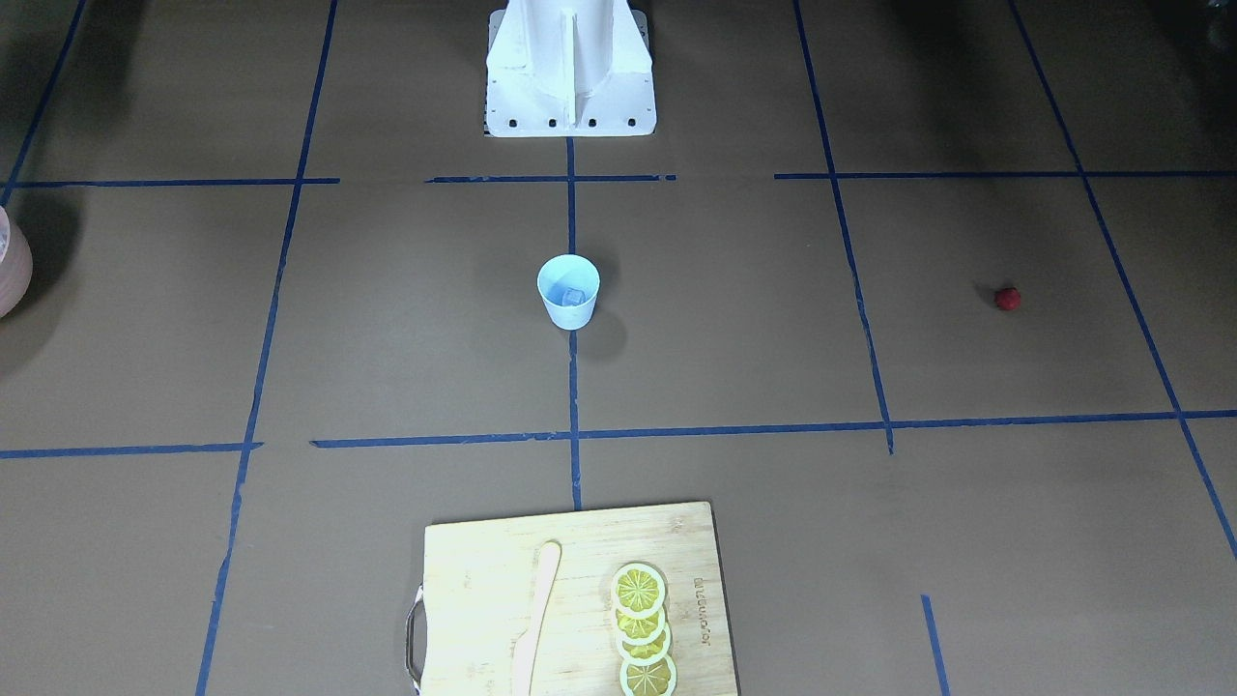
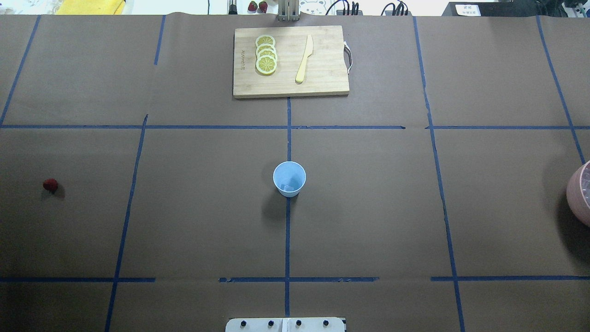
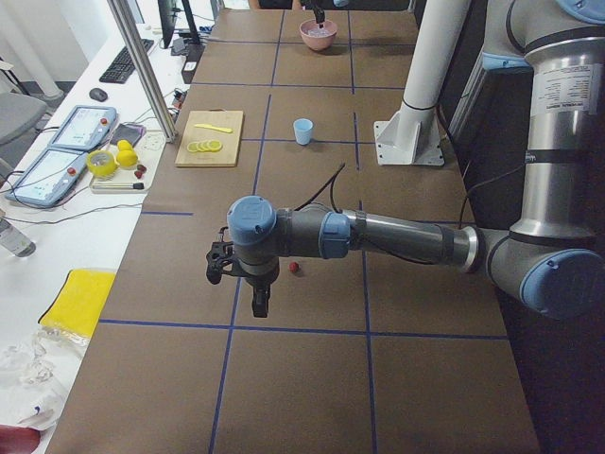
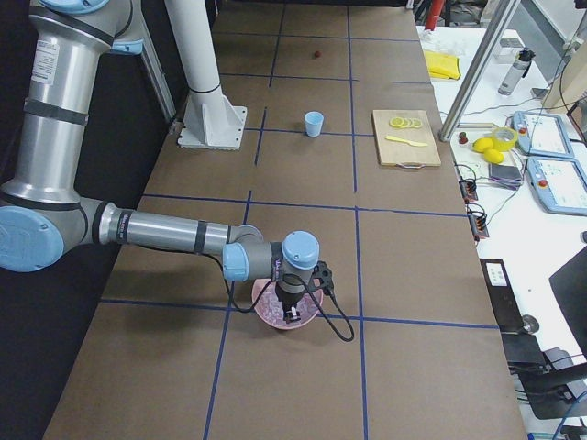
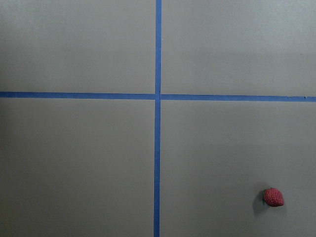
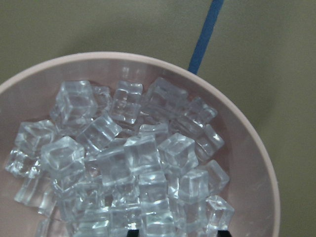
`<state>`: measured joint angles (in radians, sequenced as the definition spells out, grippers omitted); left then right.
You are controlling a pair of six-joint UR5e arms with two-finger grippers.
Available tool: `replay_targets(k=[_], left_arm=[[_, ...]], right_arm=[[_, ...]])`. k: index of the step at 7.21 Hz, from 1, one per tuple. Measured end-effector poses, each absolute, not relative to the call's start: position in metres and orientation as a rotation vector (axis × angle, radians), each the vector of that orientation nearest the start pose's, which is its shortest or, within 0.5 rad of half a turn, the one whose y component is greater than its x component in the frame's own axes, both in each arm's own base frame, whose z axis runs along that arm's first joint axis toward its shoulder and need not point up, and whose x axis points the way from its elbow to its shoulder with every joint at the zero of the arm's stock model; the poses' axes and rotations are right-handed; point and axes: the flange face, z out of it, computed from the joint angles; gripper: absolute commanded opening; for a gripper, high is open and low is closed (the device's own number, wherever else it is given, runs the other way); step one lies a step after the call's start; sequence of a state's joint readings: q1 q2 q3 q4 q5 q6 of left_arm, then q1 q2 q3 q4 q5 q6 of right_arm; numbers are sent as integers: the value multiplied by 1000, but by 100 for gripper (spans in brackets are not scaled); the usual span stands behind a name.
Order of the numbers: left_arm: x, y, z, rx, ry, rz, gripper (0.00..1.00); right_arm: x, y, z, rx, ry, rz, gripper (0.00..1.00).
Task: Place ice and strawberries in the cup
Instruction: 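Pick another ice cube from the pink bowl with the right gripper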
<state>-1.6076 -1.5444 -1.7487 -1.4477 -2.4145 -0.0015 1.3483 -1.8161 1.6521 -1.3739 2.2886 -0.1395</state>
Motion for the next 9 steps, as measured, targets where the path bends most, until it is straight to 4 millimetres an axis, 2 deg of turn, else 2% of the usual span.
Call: replay_targets(k=[4, 5, 7, 9], left_arm=[[-76, -475, 590, 43, 843, -23, 100], [-76, -475, 590, 43, 843, -23, 100], [-76, -475, 589, 43, 843, -24, 100], [-76, -475, 589, 42, 845, -24, 100]], right_arm=[[-23, -391, 711, -3, -723, -368, 61], [-24, -391, 711, -4, -724, -371, 53], [-25, -392, 709, 6, -724, -377, 3], [-26, -393, 707, 17, -723, -382, 0]])
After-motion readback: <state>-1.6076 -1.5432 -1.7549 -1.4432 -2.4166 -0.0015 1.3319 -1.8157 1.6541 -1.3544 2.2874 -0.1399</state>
